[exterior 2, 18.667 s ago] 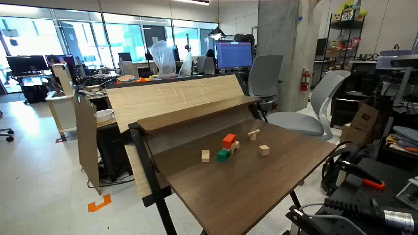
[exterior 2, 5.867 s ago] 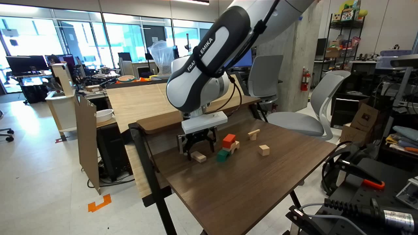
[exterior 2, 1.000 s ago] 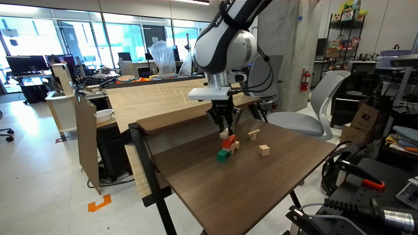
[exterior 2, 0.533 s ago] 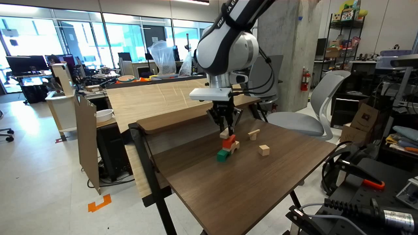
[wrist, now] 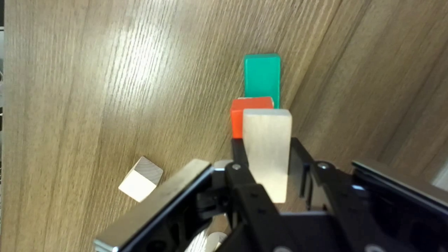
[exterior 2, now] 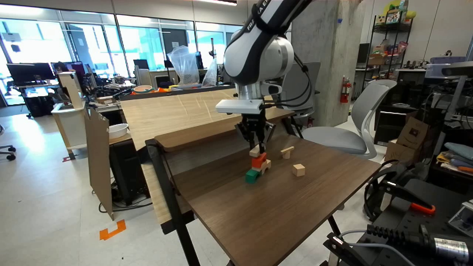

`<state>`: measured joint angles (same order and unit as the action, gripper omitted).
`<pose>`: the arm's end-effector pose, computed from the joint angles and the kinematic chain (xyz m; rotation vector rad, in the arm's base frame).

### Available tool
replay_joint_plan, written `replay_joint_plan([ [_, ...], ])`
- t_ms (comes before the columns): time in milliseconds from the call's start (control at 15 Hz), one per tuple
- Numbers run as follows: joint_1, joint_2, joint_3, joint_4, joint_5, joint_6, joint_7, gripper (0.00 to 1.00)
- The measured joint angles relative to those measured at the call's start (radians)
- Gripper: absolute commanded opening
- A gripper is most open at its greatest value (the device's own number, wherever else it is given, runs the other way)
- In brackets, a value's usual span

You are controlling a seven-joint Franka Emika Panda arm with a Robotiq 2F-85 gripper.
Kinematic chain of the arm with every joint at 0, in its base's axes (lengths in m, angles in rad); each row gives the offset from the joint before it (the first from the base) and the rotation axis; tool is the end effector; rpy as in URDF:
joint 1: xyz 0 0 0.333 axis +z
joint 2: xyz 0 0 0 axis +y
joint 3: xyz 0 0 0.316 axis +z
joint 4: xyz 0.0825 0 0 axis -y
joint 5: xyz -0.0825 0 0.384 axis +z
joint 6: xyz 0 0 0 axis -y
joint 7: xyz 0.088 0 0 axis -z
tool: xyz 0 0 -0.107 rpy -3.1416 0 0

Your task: Put the wooden block on top of the orange block

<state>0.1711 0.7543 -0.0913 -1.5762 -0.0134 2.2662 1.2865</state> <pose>0.6902 0.0631 0.1915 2.5352 -1.6884 -0.0023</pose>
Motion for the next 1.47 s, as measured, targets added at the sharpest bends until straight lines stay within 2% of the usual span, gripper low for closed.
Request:
replay_joint_plan([
  [667,-0.003,0.001,0.000,-0.005,0.000,0.003,0.000,0.08],
  [733,-0.003,0.001,0.000,-0.005,0.000,0.004,-0.001,0.58],
  [800,-0.003,0.001,0.000,-0.005,0.000,0.005,-0.001,0.58],
  [1200,-0.003,0.001,0.000,-0.007,0.000,0.011,-0.024,1.00],
  [1467,-0.003,-0.003,0.000,-0.004,-0.001,-0.004,-0.046,1.00],
])
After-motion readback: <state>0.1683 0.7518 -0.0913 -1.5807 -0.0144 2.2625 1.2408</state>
